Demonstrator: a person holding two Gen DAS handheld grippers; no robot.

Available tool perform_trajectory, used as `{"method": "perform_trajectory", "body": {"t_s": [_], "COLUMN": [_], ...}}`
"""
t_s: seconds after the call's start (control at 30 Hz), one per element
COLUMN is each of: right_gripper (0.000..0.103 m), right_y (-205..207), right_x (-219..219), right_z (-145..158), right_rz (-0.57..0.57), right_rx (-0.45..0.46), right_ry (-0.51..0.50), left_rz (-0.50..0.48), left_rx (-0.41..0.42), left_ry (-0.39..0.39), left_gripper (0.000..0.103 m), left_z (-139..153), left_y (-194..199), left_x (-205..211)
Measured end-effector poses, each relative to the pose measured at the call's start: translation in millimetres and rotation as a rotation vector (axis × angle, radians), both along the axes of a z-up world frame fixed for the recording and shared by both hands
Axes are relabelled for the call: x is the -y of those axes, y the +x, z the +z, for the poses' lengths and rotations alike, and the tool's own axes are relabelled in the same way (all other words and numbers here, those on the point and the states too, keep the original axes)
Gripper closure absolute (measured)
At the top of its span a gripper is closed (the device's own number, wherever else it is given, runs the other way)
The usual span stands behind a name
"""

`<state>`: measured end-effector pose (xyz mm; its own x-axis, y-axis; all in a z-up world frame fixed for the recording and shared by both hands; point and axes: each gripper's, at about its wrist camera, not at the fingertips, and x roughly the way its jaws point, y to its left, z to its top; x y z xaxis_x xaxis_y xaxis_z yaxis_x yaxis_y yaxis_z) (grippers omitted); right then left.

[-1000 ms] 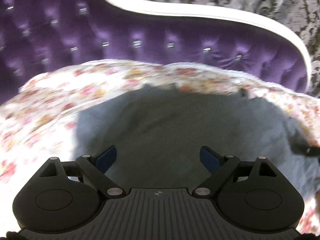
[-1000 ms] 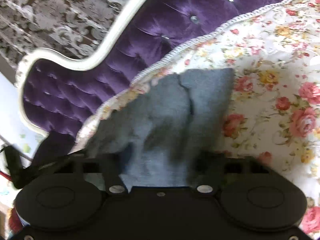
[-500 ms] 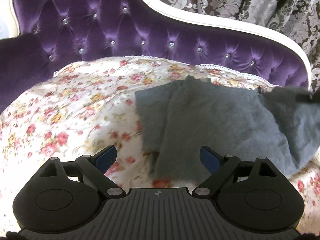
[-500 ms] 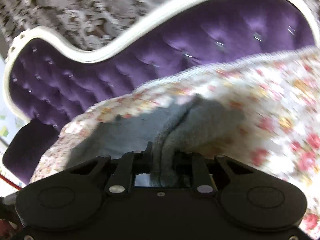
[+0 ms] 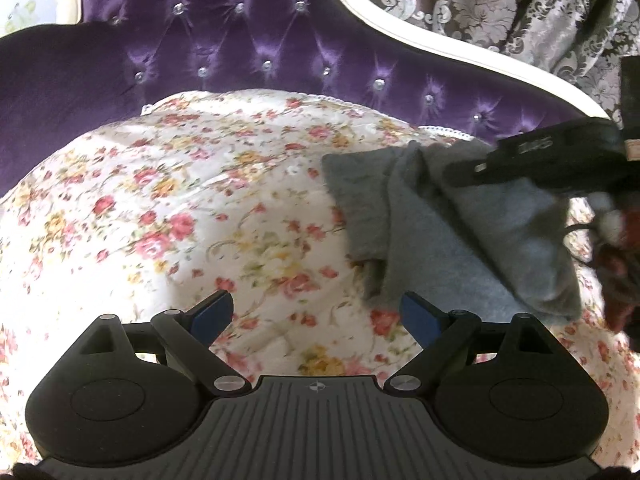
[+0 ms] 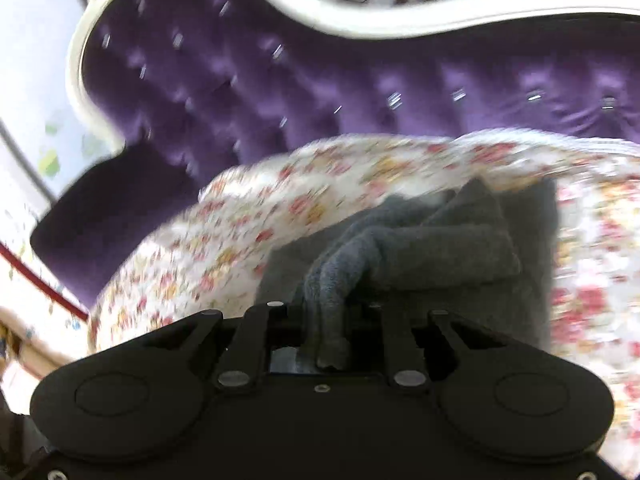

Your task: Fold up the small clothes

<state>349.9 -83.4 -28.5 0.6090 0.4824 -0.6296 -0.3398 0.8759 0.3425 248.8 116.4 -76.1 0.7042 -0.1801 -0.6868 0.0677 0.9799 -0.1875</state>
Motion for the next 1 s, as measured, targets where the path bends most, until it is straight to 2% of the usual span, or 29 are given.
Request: {"method": "perform_trajectory", "body": {"t_s": [0.17, 0.23, 0.3, 0.33, 0.43, 0.5, 0.67, 0.83, 0.93, 1.0], "right_gripper": [0.075, 0.054, 0.040, 0.038, 0.038, 0.037, 0.036, 0.034, 0.034, 0.034], "right_y": [-1, 0, 1, -1, -12, -18, -23, -31, -40, -47], "right_x": [-42, -48, -45, -42, -30, -16, 30, 62, 66, 59], "right_z": [-15, -17, -12, -9, 12, 26, 42, 27, 14, 1], "right_rz": [0.057, 0.086, 0.114, 0.130, 0.195, 0.197, 0.076, -0.033, -0.062, -0.077], "right_rx": [0.009, 0.006, 0.015, 0.031, 0.106, 0.152, 0.192, 0.170, 0.165, 0.168], "right_ry": [-0.100, -0.110, -0.044, -0.012, 0.091, 0.145, 0.177, 0.110, 0.037, -0.046], "left_rz": [0.000, -0.003, -0.009, -0.011, -0.020, -0.031, -0.065, -0.080, -0.075, -0.078], "left_rx": [-0.018, -0.021, -0.017, -0.015, -0.007, 0.005, 0.064, 0.170, 0.188, 0.191], "left_ry": [-0.008, -0.009, -0.010, -0.010, -0.013, -0.013, -0.026, -0.049, -0.036, -0.010], "left_gripper": [0.012, 0.012, 0.012, 0.012, 0.012, 0.012, 0.012, 0.012, 0.012, 0.012], "left_z": [-5, -5, -4, -2, 3, 8, 32, 57, 58, 53], "left_y": [-4, -5, -8, -9, -11, -12, -16, -14, 2, 13], "left_x": [-5, -4, -5, -5, -3, -1, 9, 26, 44, 58]}}
